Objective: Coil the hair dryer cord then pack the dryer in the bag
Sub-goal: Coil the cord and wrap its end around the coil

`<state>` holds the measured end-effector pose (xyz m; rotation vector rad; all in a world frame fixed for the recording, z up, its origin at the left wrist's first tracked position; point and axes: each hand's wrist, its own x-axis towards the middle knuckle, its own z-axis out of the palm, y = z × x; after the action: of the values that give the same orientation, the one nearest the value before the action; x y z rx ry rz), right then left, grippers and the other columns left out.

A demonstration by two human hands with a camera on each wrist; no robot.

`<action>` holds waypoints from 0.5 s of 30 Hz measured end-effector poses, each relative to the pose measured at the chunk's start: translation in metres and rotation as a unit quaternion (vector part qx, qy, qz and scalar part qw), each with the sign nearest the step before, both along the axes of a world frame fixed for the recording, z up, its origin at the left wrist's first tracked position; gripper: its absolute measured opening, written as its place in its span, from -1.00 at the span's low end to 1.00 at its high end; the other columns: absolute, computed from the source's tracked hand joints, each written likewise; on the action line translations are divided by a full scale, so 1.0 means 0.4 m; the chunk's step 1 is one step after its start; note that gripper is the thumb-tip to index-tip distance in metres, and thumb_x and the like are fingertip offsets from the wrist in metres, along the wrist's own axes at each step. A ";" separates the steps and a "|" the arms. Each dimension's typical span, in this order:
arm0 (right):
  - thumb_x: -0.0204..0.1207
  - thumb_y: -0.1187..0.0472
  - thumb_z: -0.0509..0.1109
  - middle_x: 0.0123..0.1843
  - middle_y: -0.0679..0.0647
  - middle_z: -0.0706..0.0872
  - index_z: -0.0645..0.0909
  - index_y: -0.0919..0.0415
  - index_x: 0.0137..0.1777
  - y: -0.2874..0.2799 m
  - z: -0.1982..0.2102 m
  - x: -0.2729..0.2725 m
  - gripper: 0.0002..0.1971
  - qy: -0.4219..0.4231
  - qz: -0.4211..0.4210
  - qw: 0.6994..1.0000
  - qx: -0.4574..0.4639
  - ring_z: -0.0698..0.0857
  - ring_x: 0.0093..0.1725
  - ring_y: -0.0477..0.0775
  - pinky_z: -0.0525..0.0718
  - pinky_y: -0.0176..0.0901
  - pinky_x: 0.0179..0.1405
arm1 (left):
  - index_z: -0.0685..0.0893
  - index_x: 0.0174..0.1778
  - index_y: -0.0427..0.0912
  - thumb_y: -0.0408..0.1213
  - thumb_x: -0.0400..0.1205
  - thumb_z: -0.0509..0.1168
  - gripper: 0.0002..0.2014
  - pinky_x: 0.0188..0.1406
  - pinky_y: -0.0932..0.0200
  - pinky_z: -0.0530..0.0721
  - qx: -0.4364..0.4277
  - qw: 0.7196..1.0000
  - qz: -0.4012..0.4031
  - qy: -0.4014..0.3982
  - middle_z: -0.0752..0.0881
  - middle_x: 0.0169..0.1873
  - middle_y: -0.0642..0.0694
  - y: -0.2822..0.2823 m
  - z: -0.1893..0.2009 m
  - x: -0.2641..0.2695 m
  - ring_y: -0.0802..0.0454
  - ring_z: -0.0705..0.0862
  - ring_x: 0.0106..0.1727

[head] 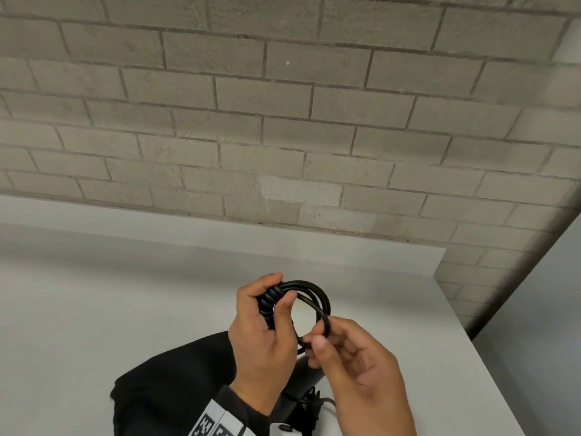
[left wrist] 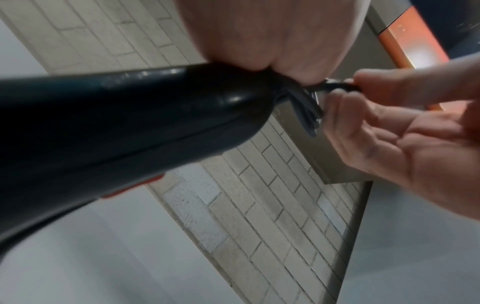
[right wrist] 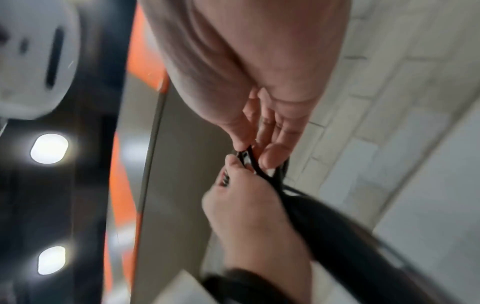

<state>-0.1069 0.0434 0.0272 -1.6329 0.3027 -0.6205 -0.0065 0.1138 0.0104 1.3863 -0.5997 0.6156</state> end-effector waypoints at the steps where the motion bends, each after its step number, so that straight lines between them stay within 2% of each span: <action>1: 0.49 0.26 0.50 -0.27 0.16 0.80 0.78 0.08 -0.16 -0.008 0.010 -0.004 -0.94 -0.003 0.041 0.996 0.077 0.76 -0.30 0.05 0.72 -0.24 -0.25 | 0.49 0.19 0.12 0.21 0.65 0.16 -0.68 -0.23 0.64 0.56 -0.002 1.000 0.000 0.001 0.68 -0.03 0.49 0.001 0.002 0.001 0.45 0.71 -0.15; 2: 0.40 0.17 0.56 -0.35 0.21 0.76 0.78 0.21 -0.20 -0.018 0.017 -0.007 -0.89 -0.001 0.086 0.984 0.158 0.70 -0.38 0.12 0.70 -0.20 -0.33 | 0.49 0.19 0.13 0.23 0.65 0.15 -0.67 -0.22 0.64 0.56 -0.004 1.000 -0.001 0.004 0.68 -0.03 0.49 0.002 0.003 0.002 0.45 0.71 -0.15; 4: 0.11 0.01 0.71 -0.47 0.24 0.59 0.73 0.35 -0.32 -0.043 0.015 -0.015 -0.60 -0.008 0.171 0.937 0.304 0.57 -0.47 0.13 0.61 -0.12 -0.45 | 0.48 0.18 0.16 0.24 0.64 0.15 -0.68 -0.20 0.63 0.56 -0.010 1.000 -0.009 0.008 0.68 -0.04 0.48 0.000 0.002 -0.001 0.44 0.71 -0.13; 5: 0.02 -0.05 0.75 -0.53 0.21 0.51 0.70 0.38 -0.37 -0.049 0.015 -0.016 -0.51 -0.012 0.184 0.923 0.338 0.51 -0.49 0.10 0.57 -0.10 -0.46 | 0.48 0.18 0.16 0.23 0.64 0.16 -0.69 -0.18 0.64 0.56 -0.013 1.000 -0.012 0.010 0.69 -0.04 0.47 -0.002 0.002 -0.004 0.45 0.71 -0.11; 6: -0.04 -0.11 0.76 -0.58 0.16 0.45 0.68 0.37 -0.41 -0.052 0.013 -0.020 -0.46 -0.017 0.191 0.921 0.339 0.48 -0.51 0.07 0.54 -0.10 -0.44 | 0.49 0.17 0.15 0.21 0.64 0.18 -0.71 -0.17 0.64 0.56 -0.015 1.000 -0.014 0.011 0.69 -0.04 0.47 -0.003 0.001 -0.006 0.45 0.71 -0.10; 7: -0.07 -0.17 0.76 -0.59 0.12 0.45 0.68 0.33 -0.44 -0.052 0.003 -0.026 -0.44 -0.016 0.186 0.937 0.295 0.47 -0.51 0.05 0.54 -0.12 -0.40 | 0.50 0.14 0.15 0.18 0.64 0.20 -0.74 -0.17 0.64 0.56 -0.014 1.000 -0.015 0.013 0.69 -0.04 0.47 -0.005 0.000 -0.005 0.45 0.71 -0.09; 9: -0.05 -0.21 0.72 -0.49 0.05 0.63 0.72 0.19 -0.37 -0.041 -0.020 -0.035 -0.51 -0.019 0.120 0.986 0.113 0.59 -0.42 0.03 0.58 -0.16 -0.28 | 0.50 0.08 0.15 0.07 0.63 0.26 -0.82 -0.17 0.63 0.56 -0.013 1.000 -0.015 0.016 0.69 -0.04 0.47 -0.004 -0.004 0.002 0.45 0.71 -0.09; 11: 0.15 -0.18 0.66 -0.11 0.07 0.79 0.73 0.03 -0.22 -0.031 -0.068 -0.032 -0.64 -0.057 0.062 0.996 -0.043 0.73 -0.13 0.08 0.66 -0.10 -0.10 | 0.49 0.09 0.15 -0.05 0.61 0.28 -0.83 -0.18 0.63 0.57 -0.016 1.000 -0.013 0.012 0.69 -0.04 0.45 -0.003 -0.007 0.010 0.43 0.72 -0.09; 13: 0.28 -0.18 0.60 0.17 0.04 0.75 0.72 -0.02 -0.19 -0.020 -0.108 -0.029 -0.72 -0.096 0.036 0.994 -0.042 0.74 0.14 0.14 0.71 -0.07 0.05 | 0.48 0.12 0.15 -0.11 0.60 0.26 -0.80 -0.17 0.62 0.57 -0.015 1.000 -0.015 0.010 0.70 -0.05 0.44 -0.004 -0.009 0.010 0.42 0.72 -0.09; 15: 0.27 -0.11 0.63 0.17 0.12 0.79 0.71 0.01 -0.24 -0.018 -0.123 -0.028 -0.75 -0.120 0.014 0.993 -0.002 0.75 0.18 0.21 0.74 -0.06 0.07 | 0.49 0.10 0.15 -0.10 0.60 0.27 -0.82 -0.16 0.62 0.57 -0.009 1.000 -0.022 0.006 0.69 -0.05 0.46 -0.006 -0.010 0.004 0.43 0.72 -0.09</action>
<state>-0.1182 0.0361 -0.0219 -1.5447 0.1023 -0.7873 -0.0048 0.1114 0.0063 1.3561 -0.6124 0.5763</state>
